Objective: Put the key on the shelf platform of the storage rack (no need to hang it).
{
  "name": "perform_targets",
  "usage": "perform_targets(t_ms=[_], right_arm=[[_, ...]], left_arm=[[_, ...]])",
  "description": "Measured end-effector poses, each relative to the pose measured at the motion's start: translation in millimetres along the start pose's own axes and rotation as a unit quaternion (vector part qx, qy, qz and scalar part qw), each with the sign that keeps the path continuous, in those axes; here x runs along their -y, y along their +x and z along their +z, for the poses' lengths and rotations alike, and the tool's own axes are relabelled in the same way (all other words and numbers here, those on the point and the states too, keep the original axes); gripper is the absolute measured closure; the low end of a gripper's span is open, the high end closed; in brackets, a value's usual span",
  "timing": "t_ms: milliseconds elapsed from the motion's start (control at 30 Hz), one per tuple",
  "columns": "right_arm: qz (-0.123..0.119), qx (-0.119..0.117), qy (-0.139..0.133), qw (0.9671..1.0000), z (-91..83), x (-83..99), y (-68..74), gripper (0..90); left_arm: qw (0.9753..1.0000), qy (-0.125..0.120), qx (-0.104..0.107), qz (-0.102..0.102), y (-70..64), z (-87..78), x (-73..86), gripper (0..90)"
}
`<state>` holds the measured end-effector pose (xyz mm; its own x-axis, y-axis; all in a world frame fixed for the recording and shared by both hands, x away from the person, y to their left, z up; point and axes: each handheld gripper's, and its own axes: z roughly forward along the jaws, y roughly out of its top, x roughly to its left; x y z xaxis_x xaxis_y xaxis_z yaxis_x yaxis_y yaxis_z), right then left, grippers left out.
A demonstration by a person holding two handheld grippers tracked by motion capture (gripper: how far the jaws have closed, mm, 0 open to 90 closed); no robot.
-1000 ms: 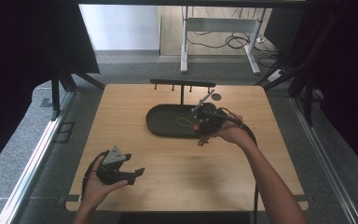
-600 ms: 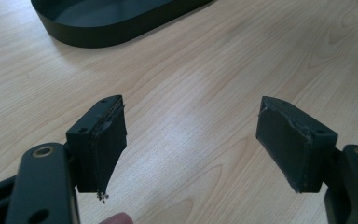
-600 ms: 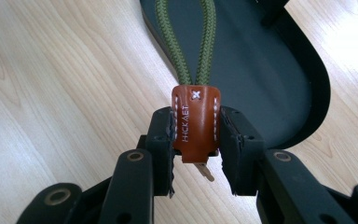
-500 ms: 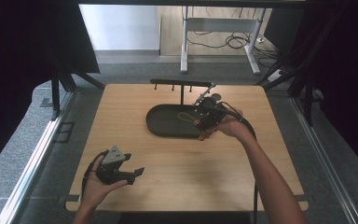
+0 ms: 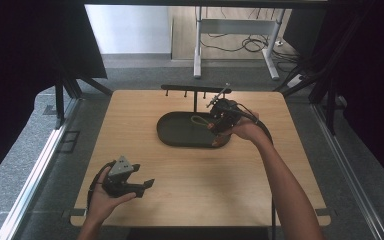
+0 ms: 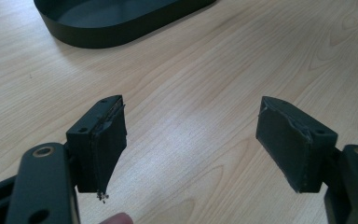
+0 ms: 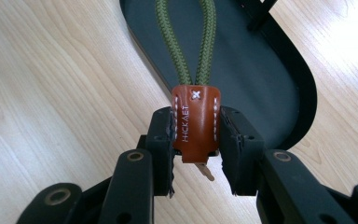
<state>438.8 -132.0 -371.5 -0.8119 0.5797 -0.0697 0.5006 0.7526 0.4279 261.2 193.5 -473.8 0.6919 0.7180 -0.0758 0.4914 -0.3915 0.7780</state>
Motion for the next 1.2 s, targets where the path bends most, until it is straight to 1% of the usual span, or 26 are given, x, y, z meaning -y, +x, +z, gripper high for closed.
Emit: perform_targets(t_ms=[133, 167, 367, 500, 567, 633, 667, 867, 967, 1000, 1100, 1200], right_arm=[[-0.001, 0.0, 0.0, 1.0, 3.8, -1.9, -3.1, 67.1], [0.003, 0.001, 0.001, 1.0, 4.5, -2.6, -3.4, 67.1], [0.007, 0.0, 0.0, 1.0, 6.9, -6.2, -7.3, 67.1], [0.007, 0.0, -0.001, 1.0, 11.4, -10.0, -11.4, 67.0], [0.006, 0.001, 0.003, 1.0, 13.2, -11.8, -12.6, 67.1], [0.007, -0.001, 0.0, 1.0, 14.9, -13.1, -14.1, 67.1], [0.012, -0.001, 0.0, 0.9999, 16.1, -13.9, -14.4, 67.1], [0.015, 0.0, 0.003, 0.9999, 24.4, -16.2, -19.6, 67.0], [0.013, 0.002, 0.004, 0.9999, 26.2, -17.1, -23.5, 67.0], [0.016, 0.005, 0.006, 0.9998, 26.2, -17.9, -23.8, 67.1], [0.017, 0.004, 0.004, 0.9998, 26.0, -19.1, -25.7, 67.1], [0.019, 0.005, 0.002, 0.9998, 27.1, -20.5, -27.6, 67.0]], left_arm=[[1.0, -0.002, 0.0, -0.001, 0.4, -1.2, -0.1, 24.7], [1.0, -0.002, 0.0, -0.001, 0.4, -1.2, -0.1, 24.6], [1.0, 0.0, 0.001, 0.001, 0.8, -0.3, 0.1, 24.6], [1.0, 0.0, 0.0, 0.0, 0.8, -0.9, 0.1, 24.7], [1.0, 0.0, 0.0, 0.0, 1.1, -0.9, 0.1, 24.7], [1.0, 0.0, 0.0, 0.0, 1.3, -1.0, 0.3, 24.7], [1.0, 0.0, 0.0, 0.0, 1.4, -1.2, 0.3, 24.6], [1.0, -0.001, 0.0, -0.001, 1.5, -1.5, 0.1, 24.7], [1.0, -0.001, 0.0, -0.001, 1.7, -1.4, 0.4, 24.7], [1.0, -0.001, 0.0, -0.001, 1.7, -1.4, 0.4, 24.6], [1.0, -0.001, 0.001, -0.002, 1.5, -1.4, 0.3, 24.7], [1.0, -0.006, 0.005, -0.001, -0.1, -2.7, -1.0, 24.6]])
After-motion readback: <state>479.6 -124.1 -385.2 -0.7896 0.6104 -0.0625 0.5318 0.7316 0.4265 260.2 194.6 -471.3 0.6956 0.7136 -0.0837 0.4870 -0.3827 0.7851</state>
